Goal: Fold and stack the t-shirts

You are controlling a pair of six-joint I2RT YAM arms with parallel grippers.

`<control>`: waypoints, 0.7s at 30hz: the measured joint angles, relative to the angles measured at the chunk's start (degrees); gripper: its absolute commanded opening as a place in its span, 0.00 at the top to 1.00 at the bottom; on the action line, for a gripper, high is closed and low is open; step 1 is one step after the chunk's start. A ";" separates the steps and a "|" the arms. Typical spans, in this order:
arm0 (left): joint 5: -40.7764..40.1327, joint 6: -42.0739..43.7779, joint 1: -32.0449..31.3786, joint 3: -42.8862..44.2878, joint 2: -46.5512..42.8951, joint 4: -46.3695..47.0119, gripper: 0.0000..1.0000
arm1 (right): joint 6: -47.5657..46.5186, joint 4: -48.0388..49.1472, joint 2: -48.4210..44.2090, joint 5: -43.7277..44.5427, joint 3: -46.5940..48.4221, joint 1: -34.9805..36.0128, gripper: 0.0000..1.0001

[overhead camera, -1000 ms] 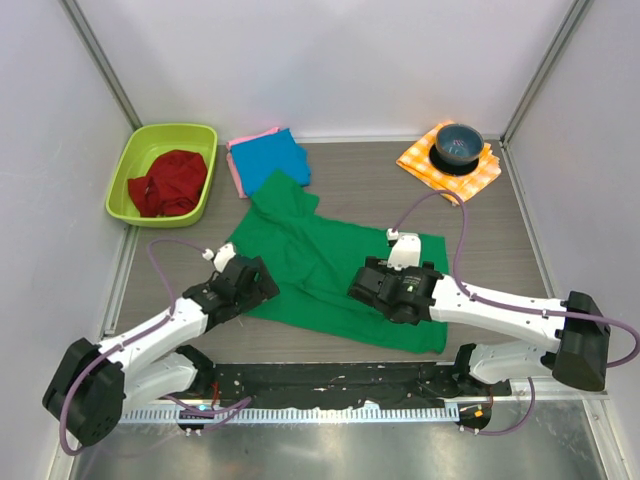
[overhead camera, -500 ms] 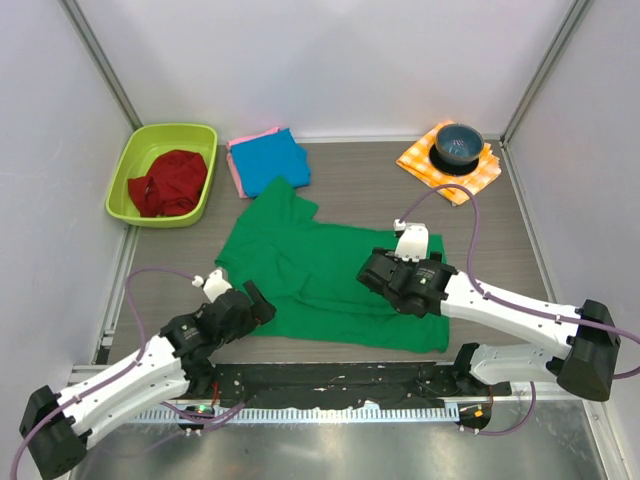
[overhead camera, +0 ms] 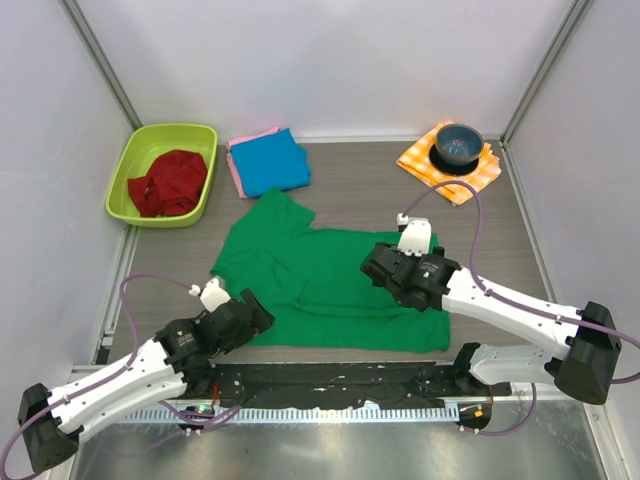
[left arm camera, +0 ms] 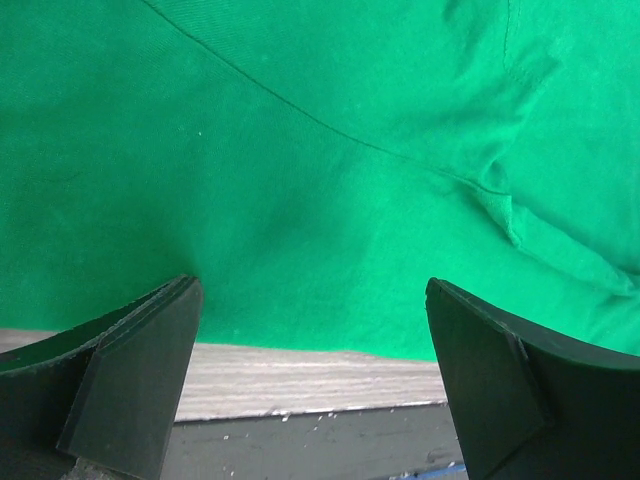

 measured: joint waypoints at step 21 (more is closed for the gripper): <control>2.69 28.11 23.67 56.26 57.42 6.88 0.00 | -18.99 30.64 19.08 -22.80 9.94 -30.91 0.01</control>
